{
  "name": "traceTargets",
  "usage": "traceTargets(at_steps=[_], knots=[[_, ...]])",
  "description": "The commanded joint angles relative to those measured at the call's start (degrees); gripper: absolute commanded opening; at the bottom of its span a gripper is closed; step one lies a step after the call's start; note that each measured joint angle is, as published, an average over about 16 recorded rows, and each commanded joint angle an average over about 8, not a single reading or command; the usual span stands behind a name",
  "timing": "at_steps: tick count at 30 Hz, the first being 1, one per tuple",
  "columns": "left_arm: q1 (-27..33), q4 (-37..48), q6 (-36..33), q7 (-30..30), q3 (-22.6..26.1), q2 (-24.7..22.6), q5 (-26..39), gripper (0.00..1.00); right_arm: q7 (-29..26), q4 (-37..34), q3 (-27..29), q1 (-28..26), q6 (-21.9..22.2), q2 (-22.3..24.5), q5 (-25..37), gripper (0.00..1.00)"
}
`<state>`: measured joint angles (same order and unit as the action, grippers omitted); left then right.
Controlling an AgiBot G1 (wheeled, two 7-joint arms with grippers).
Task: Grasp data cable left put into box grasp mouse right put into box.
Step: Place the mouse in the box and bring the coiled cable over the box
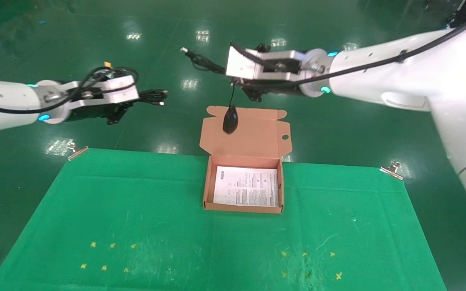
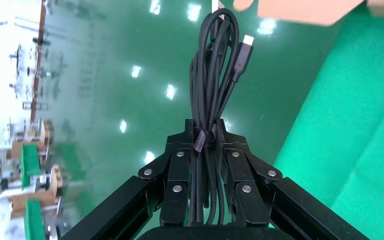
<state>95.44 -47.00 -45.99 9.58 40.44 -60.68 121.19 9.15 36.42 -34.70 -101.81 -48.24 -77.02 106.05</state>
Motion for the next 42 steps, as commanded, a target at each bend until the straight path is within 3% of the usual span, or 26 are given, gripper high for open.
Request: traceTargets(at_steps=[1, 9, 17, 24, 31, 42], knots=[[-0.2, -0.9, -0.3, 1.7, 0.1, 0.8, 1.2, 0.00, 0.7, -1.1, -0.4, 0.2, 0.4, -0.4, -0.4, 0.00], [-1.7, -7.2, -2.9, 8.5, 0.8, 2.9, 6.0, 0.00, -0.3, -1.8, -4.3, 2.3, -0.2, -0.6, -3.6, 0.00], [-2.8, -11.2, -4.0, 12.6, 0.9, 3.7, 8.8, 0.00, -5.5, -2.5, -8.1, 4.5, -0.4, -0.4, -5.0, 0.00], [-3.2, -12.6, -4.4, 14.2, 0.9, 3.9, 9.8, 0.00, -8.7, -8.2, -9.5, 6.8, 0.6, 0.1, -6.5, 0.00], [-3.4, -13.2, -4.6, 14.8, 0.9, 4.0, 10.3, 0.00, -6.8, -13.1, -11.1, 7.6, 2.3, -0.5, -6.8, 0.00], [-3.5, -13.5, -4.7, 15.1, 0.9, 4.1, 10.5, 0.00, -2.3, -12.2, -17.1, 10.2, 5.5, -1.4, -9.4, 0.00]])
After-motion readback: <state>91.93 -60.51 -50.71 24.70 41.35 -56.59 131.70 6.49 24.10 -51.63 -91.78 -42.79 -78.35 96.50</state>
